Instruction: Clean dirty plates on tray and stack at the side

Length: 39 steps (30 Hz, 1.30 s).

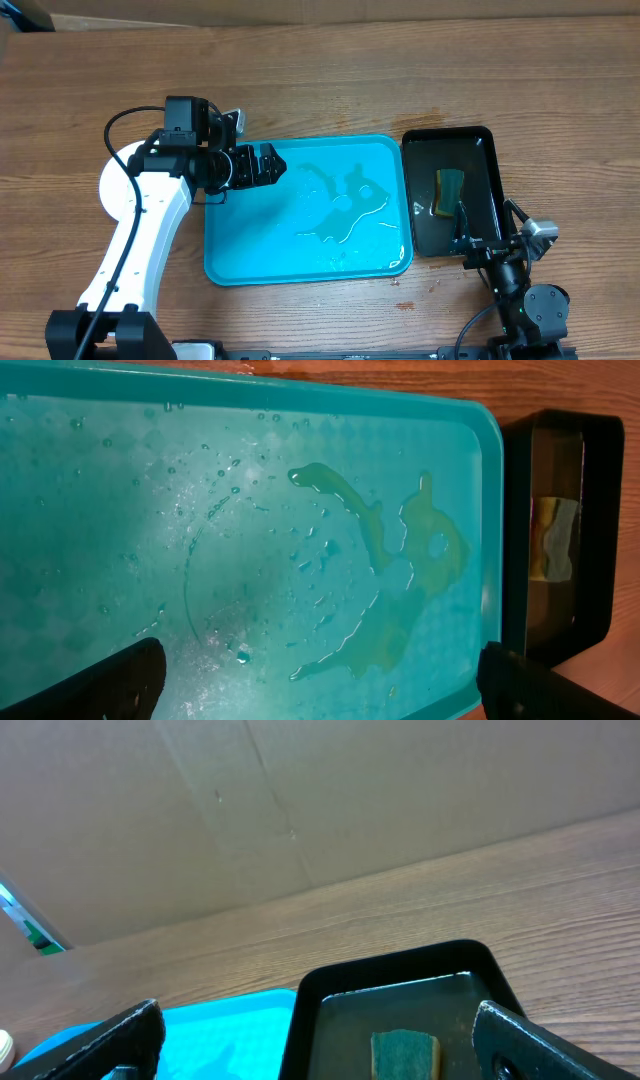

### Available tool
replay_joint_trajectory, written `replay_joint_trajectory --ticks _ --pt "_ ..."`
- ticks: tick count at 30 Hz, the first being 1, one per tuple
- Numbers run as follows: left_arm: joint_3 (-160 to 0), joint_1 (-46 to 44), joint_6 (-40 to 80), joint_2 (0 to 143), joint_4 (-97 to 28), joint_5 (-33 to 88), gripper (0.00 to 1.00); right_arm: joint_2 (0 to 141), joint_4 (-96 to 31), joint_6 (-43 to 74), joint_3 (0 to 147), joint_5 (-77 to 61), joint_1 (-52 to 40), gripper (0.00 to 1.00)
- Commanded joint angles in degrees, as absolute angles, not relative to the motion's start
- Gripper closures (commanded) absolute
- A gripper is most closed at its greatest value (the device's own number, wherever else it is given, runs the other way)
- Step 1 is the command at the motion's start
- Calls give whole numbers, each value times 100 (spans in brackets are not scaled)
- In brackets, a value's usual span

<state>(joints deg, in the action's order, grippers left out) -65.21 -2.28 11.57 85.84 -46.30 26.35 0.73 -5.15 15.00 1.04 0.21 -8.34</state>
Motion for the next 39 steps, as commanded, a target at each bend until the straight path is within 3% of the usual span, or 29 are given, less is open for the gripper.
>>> replay_joint_trajectory --ticks 1,17,27,32,39 --pt "-6595 -246 1026 8058 -4628 2637 0 16 -484 1520 47 -10 -827 0" --pt "-6595 -244 1026 4316 -4630 2639 0 16 -484 1518 47 -10 -827 0" --pt "-6578 -244 1026 3238 -4654 2641 0 16 -484 1520 47 -10 -827 0" --pt "-6565 -244 2298 2770 -4007 3030 0 19 -484 1520 47 -10 -827 0" --pt "-6342 -235 1964 2174 -4348 2703 0 19 -484 1520 47 -8 -827 0"
